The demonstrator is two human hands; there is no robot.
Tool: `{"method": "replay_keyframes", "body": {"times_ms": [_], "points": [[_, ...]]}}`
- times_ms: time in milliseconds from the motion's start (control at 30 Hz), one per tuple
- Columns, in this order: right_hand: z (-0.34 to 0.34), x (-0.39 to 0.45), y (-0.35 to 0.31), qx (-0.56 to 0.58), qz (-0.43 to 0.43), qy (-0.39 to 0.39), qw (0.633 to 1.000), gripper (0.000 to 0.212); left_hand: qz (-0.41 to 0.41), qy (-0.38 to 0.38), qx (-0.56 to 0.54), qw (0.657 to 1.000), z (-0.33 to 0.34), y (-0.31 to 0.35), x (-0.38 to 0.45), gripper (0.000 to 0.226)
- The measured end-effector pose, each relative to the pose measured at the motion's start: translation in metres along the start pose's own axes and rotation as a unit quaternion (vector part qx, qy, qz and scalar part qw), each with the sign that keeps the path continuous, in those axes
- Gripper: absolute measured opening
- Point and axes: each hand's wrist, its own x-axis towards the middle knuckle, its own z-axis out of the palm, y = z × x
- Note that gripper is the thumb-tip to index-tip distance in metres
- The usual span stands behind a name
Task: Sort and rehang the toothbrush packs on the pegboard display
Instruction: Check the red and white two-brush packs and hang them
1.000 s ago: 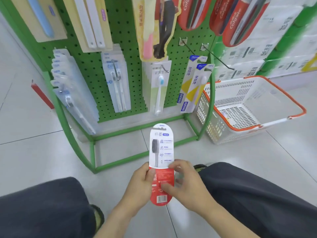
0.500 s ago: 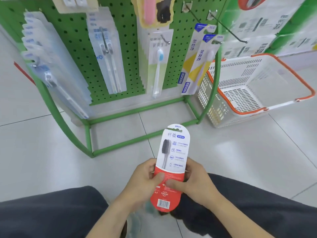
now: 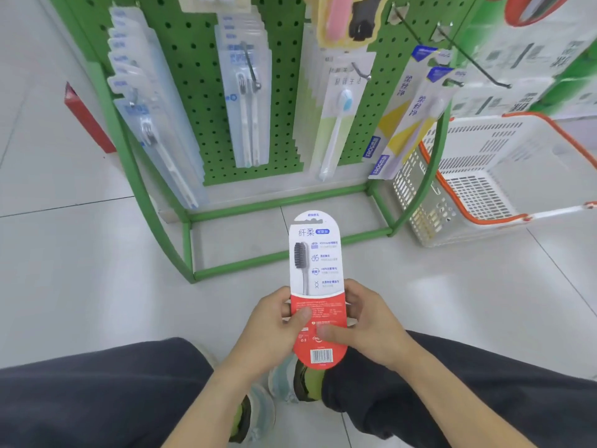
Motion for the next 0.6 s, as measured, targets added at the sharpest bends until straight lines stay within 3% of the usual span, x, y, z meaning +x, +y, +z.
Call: {"method": "replay_keyframes", "body": {"times_ms": [100,200,300,400,500,600], "points": [[0.004,-0.007,-0.001,-0.007,-0.004,-0.014,1.0,0.074,0.001,0.051,-0.008,0.999,0.003,0.002,0.003,0.022],[0.005,-0.008,-0.001,0.014,0.003,0.003,1.0,0.067,-0.062,0.021,-0.035,0.997,0.003,0.006,0.007,0.019],[0.007,-0.012,-0.002,0.039,0.006,0.011,0.999,0.057,-0.065,0.015,0.094,0.993,-0.002,0.011,0.008,0.018],[0.011,-0.017,-0.004,0.043,0.021,-0.023,0.999,0.054,-0.029,0.104,0.187,0.976,-0.004,0.015,0.005,0.036],[0.011,-0.023,-0.009,0.025,0.025,-0.102,0.994,0.061,0.005,0.194,0.037,0.98,-0.008,0.02,0.004,0.028],[0.009,-0.024,-0.015,-0.001,0.02,-0.119,0.993,0.068,-0.01,0.185,-0.068,0.98,-0.005,0.027,0.004,0.034]]}}
